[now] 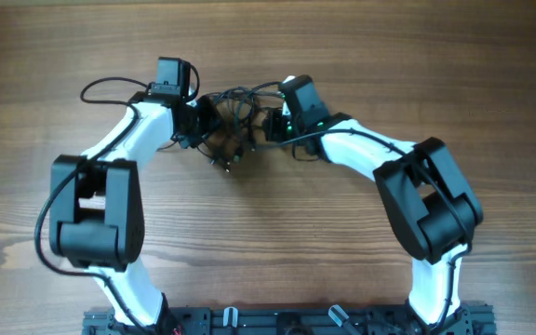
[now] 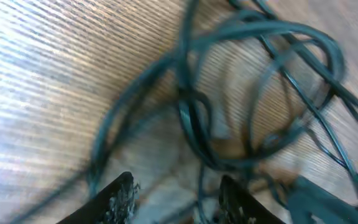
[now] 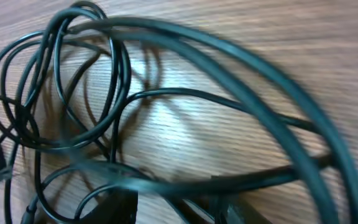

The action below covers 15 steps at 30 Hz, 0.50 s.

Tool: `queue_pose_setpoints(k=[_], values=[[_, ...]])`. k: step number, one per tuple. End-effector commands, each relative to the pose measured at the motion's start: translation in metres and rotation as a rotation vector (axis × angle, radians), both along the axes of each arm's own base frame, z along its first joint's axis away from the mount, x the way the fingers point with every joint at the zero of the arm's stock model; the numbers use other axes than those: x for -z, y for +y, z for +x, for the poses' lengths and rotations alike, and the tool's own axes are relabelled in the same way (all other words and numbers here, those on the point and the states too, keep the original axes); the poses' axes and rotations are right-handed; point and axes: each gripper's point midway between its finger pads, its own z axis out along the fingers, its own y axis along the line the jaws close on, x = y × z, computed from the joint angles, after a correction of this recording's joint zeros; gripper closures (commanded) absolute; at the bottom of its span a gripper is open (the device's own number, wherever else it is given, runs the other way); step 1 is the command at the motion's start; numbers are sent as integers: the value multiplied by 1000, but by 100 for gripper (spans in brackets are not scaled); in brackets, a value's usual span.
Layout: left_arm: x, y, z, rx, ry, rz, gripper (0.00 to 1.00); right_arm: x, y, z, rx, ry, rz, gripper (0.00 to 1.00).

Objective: Untangle cables

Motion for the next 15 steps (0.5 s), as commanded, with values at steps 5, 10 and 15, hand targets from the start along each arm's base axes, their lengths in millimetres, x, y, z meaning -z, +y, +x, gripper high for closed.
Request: queue_pose_setpoints(k=[5, 10, 15], values=[[42, -5, 12, 13, -4, 55, 96, 10, -14, -24, -49, 145, -4, 59], [45, 23, 6, 174, -16, 173, 96, -18, -64, -15, 15, 270, -115, 59], [40, 56, 7, 175, 5, 185, 96, -18, -139, -17, 97, 305, -414, 52]])
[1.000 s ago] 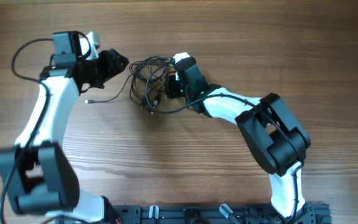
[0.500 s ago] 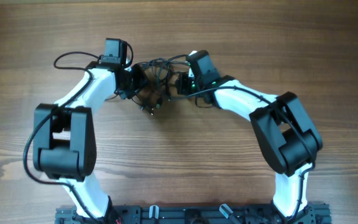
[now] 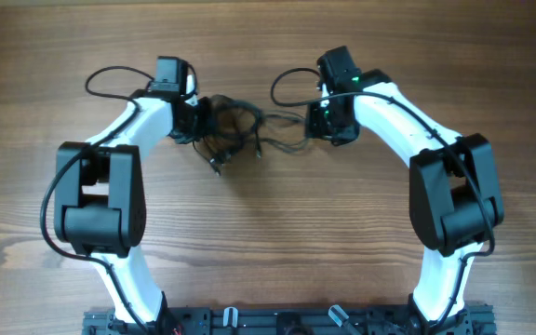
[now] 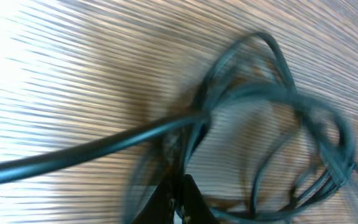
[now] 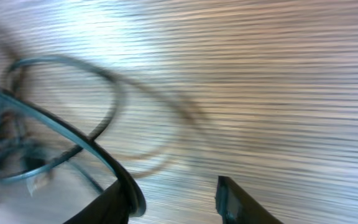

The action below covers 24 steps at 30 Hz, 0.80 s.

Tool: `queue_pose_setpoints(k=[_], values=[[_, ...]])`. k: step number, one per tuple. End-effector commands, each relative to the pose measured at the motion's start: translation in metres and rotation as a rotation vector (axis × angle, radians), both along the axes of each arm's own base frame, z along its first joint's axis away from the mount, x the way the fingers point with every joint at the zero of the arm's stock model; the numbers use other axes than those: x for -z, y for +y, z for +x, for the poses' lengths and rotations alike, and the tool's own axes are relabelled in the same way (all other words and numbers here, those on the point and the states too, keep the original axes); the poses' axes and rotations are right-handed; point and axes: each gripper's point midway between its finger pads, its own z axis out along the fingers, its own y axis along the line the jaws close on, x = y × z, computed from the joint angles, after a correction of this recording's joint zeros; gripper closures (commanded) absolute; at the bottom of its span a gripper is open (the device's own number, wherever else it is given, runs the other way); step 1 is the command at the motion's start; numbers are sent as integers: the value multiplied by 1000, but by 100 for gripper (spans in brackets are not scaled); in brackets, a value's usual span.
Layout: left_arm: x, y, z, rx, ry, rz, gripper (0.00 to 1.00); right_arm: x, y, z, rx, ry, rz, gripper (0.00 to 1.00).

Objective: Untangle cables

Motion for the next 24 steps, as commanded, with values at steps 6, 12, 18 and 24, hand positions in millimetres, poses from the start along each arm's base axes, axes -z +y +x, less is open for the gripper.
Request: queue_pose_setpoints(k=[6, 12, 18, 24], values=[[-15, 17, 5, 92, -12, -188, 84, -16, 19, 7, -270, -81, 145, 23], [-12, 69, 3, -84, 33, -193, 63, -24, 73, 2, -562, -221, 309, 14], [-11, 90, 2, -135, 36, -195, 59, -17, 85, 13, -605, -317, 135, 13], [-11, 80, 2, -111, 37, -195, 60, -10, 66, 31, -581, -397, -207, 16]])
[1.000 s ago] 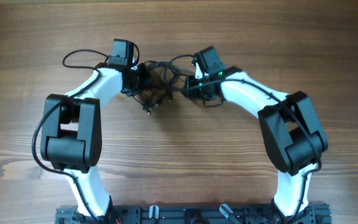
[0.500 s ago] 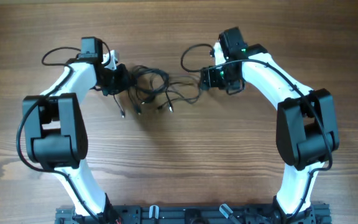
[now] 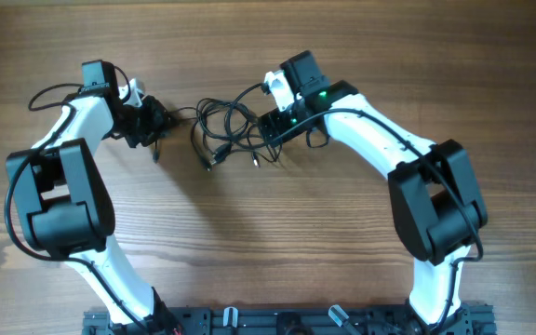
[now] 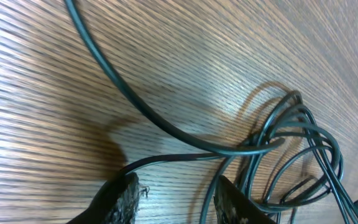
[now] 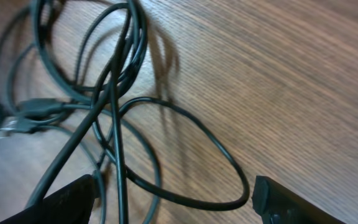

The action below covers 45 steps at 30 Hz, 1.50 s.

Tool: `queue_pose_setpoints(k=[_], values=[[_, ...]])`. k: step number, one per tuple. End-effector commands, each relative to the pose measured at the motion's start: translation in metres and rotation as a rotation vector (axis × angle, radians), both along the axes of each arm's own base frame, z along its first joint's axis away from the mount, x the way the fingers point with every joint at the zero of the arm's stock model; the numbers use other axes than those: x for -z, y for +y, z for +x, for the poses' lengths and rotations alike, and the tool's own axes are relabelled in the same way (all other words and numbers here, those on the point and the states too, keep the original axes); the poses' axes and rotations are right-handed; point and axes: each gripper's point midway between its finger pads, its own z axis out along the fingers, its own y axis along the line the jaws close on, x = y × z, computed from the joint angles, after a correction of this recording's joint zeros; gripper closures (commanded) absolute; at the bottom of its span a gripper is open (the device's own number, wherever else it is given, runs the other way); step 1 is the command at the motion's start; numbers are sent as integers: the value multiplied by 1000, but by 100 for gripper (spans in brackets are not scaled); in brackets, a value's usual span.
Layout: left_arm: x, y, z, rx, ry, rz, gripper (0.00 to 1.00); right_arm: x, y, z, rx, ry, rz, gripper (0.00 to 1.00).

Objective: Untangle cables

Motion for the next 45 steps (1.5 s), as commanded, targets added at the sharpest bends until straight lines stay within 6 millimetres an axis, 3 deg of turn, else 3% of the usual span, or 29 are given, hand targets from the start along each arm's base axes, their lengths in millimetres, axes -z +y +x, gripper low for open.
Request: queue_pose_setpoints(k=[1, 3, 5, 7, 10, 12, 16, 21, 22, 24, 25, 27, 30, 33, 34, 36, 39, 42, 45], values=[[-1, -7, 5, 14, -5, -12, 60, 9, -31, 17, 57, -115, -222, 16], [-1, -8, 5, 18, -6, -11, 60, 5, -64, 33, 187, -175, -338, 6], [-1, -8, 5, 17, -6, -11, 59, 2, -97, 46, 365, -189, -368, 5], [-1, -8, 5, 17, -6, -12, 59, 6, -103, 47, 421, -122, -282, 1], [-1, -9, 5, 20, -6, -12, 59, 11, -83, 38, 358, -10, -117, 0], [-1, -9, 5, 20, -6, -12, 59, -4, -91, 48, 399, -33, -91, 0], [-1, -14, 6, 32, -11, -11, 60, -54, -114, 65, 447, -196, -154, 0], [-2, -27, 8, 67, -26, -8, 59, -74, -175, 71, 677, -343, -397, 0], [-2, -29, 8, 75, -29, -6, 59, -77, -177, 73, 683, -360, -407, 0], [-2, -31, 9, 81, -32, -6, 59, -72, -151, 78, 515, -337, -331, 0], [-2, -32, 9, 82, -32, -6, 59, -67, -128, 74, 372, -302, -265, 0], [-2, -32, 8, 83, -32, -6, 59, -61, -97, 62, 244, -224, -127, 0], [-2, -32, 8, 87, -34, -5, 59, -55, -73, 39, 148, -96, 17, 0], [-8, -44, 8, 155, -74, -58, 59, -57, -47, 6, -86, 2, 153, 0], [-18, -58, 8, 218, -122, -134, 56, -53, -47, -3, -137, 17, 143, 0], [-32, -74, 6, 291, -180, -240, 53, -37, -65, 4, -88, -10, 33, 0], [-37, -86, 4, 322, -194, -279, 52, -15, -69, 9, -77, -37, 10, 0], [-30, -106, 0, 363, -166, -229, 48, 9, -62, 22, -82, -111, 39, 0], [-8, -100, 5, 293, -98, -42, 44, 16, -58, 38, -64, -188, 60, 0]])
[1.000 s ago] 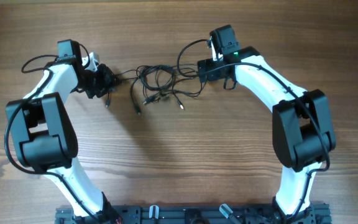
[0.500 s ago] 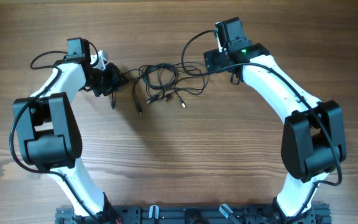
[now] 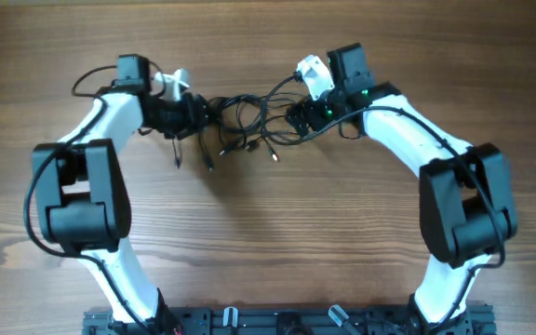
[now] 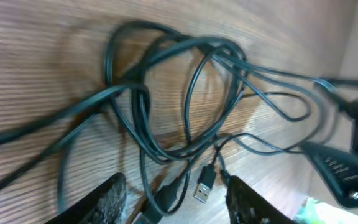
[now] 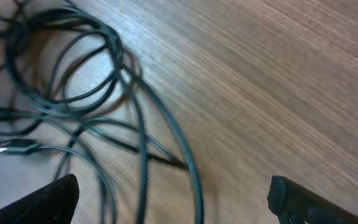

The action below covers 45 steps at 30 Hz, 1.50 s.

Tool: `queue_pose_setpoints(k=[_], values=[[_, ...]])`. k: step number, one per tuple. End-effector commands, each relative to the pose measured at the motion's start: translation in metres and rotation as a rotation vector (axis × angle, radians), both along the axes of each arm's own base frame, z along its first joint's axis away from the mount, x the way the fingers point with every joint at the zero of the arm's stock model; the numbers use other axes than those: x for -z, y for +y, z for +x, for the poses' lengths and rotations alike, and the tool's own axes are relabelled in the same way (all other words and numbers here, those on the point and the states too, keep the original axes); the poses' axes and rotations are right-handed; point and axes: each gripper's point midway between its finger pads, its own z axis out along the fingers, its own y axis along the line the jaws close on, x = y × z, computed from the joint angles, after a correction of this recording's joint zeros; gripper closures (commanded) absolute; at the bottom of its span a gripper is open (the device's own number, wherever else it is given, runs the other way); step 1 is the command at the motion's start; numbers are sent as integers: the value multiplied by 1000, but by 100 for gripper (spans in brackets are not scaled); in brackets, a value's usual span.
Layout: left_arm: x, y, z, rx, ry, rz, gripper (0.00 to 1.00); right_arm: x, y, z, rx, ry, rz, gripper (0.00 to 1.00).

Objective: Untangle cables

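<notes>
A tangle of thin black cables [image 3: 243, 119] lies on the wooden table between my two grippers. My left gripper [image 3: 196, 116] sits at its left side, open. In the left wrist view, strands and a dark plug lie between the spread fingers [image 4: 109, 200], and a silver USB plug [image 4: 203, 186] lies just ahead. My right gripper [image 3: 295, 115] is at the tangle's right side, wide open [image 5: 179, 202]. Two long strands [image 5: 188, 163] run down between its fingers without being clamped. Another USB plug [image 5: 8, 146] lies at the left.
Loose plug ends [image 3: 274, 156] trail out of the tangle toward the front. A black cable loop [image 3: 89, 78] curves behind the left arm. The bare wooden table [image 3: 277, 233] stretches in front of the tangle.
My left gripper was far out to the left and is now back against the tangle. The right gripper and the tangle sit slightly further right. Both grippers remain open.
Both grippers were first close together in the tangle. Then the left was shut on a strand and the right had moved away to the right. Then the left stood open far to the left, the right at the tangle. Now both flank a looser tangle.
</notes>
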Motion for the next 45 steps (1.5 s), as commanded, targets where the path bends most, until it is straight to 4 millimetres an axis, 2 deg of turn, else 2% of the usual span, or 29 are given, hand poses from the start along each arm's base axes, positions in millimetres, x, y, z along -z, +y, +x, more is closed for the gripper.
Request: queue_pose_setpoints(k=[1, 4, 7, 8, 10, 11, 12, 13, 15, 18, 20, 22, 24, 28, 33, 38, 41, 45], values=[[23, -3, 10, -46, 10, 200, 44, 28, 1, 9, 10, -34, 6, 0], [41, -12, 14, -72, 17, 290, 45, 38, 4, 16, 46, -34, 33, 3], [58, -8, 14, -81, 23, 379, 47, 57, 5, 17, 87, 0, 54, 10], [60, -4, 15, -107, 32, 404, 51, 64, 6, 19, 99, 8, 60, 19], [61, 2, 16, -119, 29, 431, 58, 79, 7, 21, 101, 9, 61, 48], [62, 5, 17, -126, 27, 448, 60, 82, 7, 22, 101, 7, 62, 67], [63, 8, 17, -131, 26, 464, 60, 83, 7, 22, 102, 6, 64, 95], [63, 9, 17, -132, 26, 470, 60, 82, 8, 23, 122, 15, 77, 96], [63, 9, 17, -132, 25, 470, 61, 58, 17, 25, 131, 26, 151, 96], [64, 9, 17, -130, 25, 471, 61, 1, 26, 28, 145, 13, 243, 96], [68, 8, 17, -127, 25, 471, 61, -46, 27, 24, 159, -15, 289, 96], [75, 8, 17, -125, 32, 472, 61, -88, 28, 13, 181, -5, 360, 96], [82, 8, 17, -123, 38, 473, 60, -122, 37, -4, 112, -6, 433, 96], [88, 7, 17, -122, 42, 473, 59, -154, 55, -25, 34, 72, 585, 96], [88, 8, 17, -123, 43, 474, 59, -178, 74, -55, -102, 232, 754, 96], [88, 18, 18, -142, 50, 475, 59, -174, 73, -67, -117, 311, 766, 96], [88, 29, 19, -165, 61, 471, 59, -158, 69, -81, -86, 418, 733, 96], [79, 34, 20, -178, 59, 452, 58, -118, 52, -90, 13, 470, 572, 96]])
